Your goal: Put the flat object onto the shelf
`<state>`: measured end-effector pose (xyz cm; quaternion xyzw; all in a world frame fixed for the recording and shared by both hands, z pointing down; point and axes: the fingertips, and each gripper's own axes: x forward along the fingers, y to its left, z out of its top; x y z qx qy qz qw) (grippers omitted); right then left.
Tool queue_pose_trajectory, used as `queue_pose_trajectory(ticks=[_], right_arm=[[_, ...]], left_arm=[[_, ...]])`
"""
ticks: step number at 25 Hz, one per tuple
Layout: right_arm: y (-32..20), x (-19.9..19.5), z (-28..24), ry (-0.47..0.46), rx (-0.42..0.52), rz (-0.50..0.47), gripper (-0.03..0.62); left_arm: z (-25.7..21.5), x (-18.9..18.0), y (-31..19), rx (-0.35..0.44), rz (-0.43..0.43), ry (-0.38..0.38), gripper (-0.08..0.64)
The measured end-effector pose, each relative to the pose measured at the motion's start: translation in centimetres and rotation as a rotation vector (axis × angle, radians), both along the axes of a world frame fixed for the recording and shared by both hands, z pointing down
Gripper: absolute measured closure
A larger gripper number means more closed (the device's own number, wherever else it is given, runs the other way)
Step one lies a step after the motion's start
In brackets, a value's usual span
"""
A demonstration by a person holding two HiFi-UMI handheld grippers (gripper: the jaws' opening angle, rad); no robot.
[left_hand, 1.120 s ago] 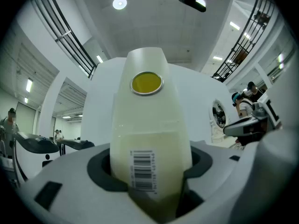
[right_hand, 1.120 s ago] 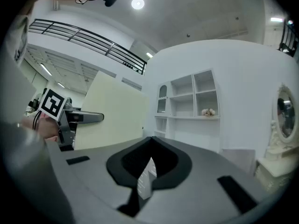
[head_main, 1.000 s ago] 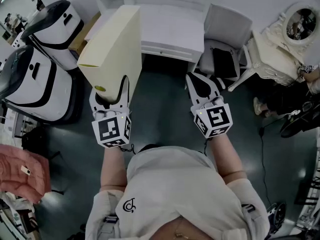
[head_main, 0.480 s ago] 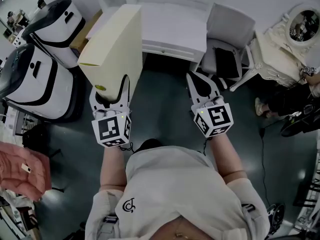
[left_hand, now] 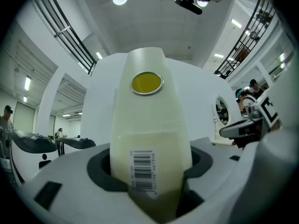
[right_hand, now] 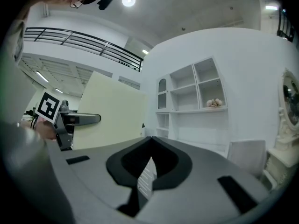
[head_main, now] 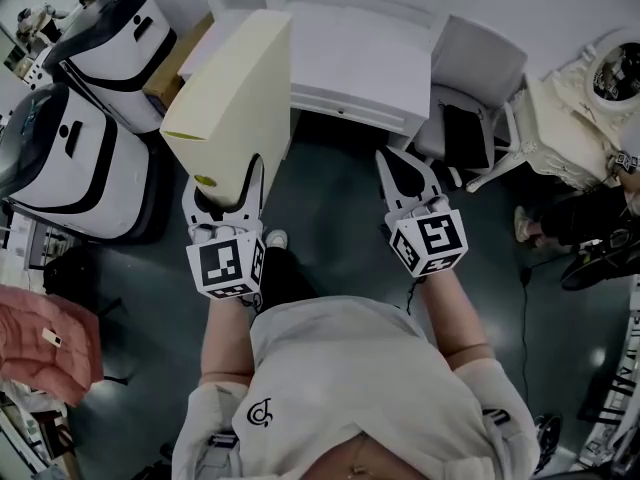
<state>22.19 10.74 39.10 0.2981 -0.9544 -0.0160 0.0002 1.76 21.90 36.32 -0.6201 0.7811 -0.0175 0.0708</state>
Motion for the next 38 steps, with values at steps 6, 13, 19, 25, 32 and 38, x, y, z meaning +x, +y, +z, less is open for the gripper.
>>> queue_pose_trajectory(ticks=[6, 13, 19, 25, 32, 38], right_arm=[[-4.3, -7.7, -0.5, 0.013, 0.026, 0.025, 0.584], [-10.5, -18.2, -2.0, 0.024, 0.052, 0.092, 0.584], [-15.9, -24.3, -2.8, 0.034, 0.041, 0.186, 0.584], [-21.1, -26.0, -2.8, 0.061, 0.035, 0.254, 0.584], [-28.5, -25.5, -3.4, 0.047, 0.042, 0.285, 0.584], [-34.6, -24.8, -5.2, 0.024, 0.072, 0.285, 0.584]], left_arm=[[-0.3, -7.8, -4.8, 0.020, 0.033, 0.004, 0.250], [-1.9, -17.8, -12.3, 0.036, 0.125, -0.009, 0.250], [-2.4, -24.9, -18.9, 0.024, 0.223, -0.004, 0.250], [-2.9, -27.5, -25.9, 0.028, 0.284, -0.034, 0.250], [-5.8, -26.3, -34.6, 0.057, 0.297, -0.201, 0.250], [-9.0, -24.0, -42.2, 0.045, 0.312, -0.401, 0.249]])
